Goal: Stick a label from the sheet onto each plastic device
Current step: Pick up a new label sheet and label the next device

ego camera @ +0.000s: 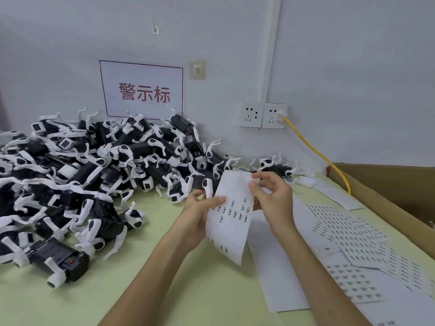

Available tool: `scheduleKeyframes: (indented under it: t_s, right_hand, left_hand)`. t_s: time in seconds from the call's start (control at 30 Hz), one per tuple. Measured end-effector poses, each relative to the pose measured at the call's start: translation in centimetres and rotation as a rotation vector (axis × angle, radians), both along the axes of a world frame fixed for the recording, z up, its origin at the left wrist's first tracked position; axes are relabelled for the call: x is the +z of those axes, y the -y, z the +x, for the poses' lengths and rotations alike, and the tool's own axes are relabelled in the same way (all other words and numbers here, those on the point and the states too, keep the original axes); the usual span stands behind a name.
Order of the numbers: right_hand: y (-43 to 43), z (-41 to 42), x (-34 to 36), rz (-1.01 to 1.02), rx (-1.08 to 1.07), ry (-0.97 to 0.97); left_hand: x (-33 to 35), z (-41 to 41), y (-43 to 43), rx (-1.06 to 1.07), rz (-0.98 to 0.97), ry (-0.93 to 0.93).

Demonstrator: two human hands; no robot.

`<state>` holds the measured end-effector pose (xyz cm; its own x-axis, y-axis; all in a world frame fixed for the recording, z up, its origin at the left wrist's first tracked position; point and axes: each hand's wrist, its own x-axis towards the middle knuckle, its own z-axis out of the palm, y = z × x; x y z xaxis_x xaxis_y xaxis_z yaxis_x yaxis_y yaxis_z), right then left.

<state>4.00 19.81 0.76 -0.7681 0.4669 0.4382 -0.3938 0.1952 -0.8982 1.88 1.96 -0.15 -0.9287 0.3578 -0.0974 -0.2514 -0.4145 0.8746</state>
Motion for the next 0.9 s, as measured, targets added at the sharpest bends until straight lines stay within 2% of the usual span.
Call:
scheduleKeyframes:
  t_s: [0.2,0.3,0.4,0.9]
  right_hand:
    - [0.9,0.0,-0.6,0.35,-0.176,-0.077]
    - [1.2,0.2,-0.7,0.497,-0.067,-0.158]
    - [2.1,0.3,-1.0,0.598,0.069,-0.159]
    - [3.5,0.3,-1.8,0.555,-0.061,-0.07]
  left_hand:
    - [-0.8,-0.7,-0.5,0.139,0.022,-0.033]
    - [-0.7,-0.9,-0.4,0.223,0.046,-0.053]
    - [-0.6,-1.0,-0.2,0.284,0.063,-0.053]
    - [-0.6,-0.6,-1.0,0.382,0.049,-0.114]
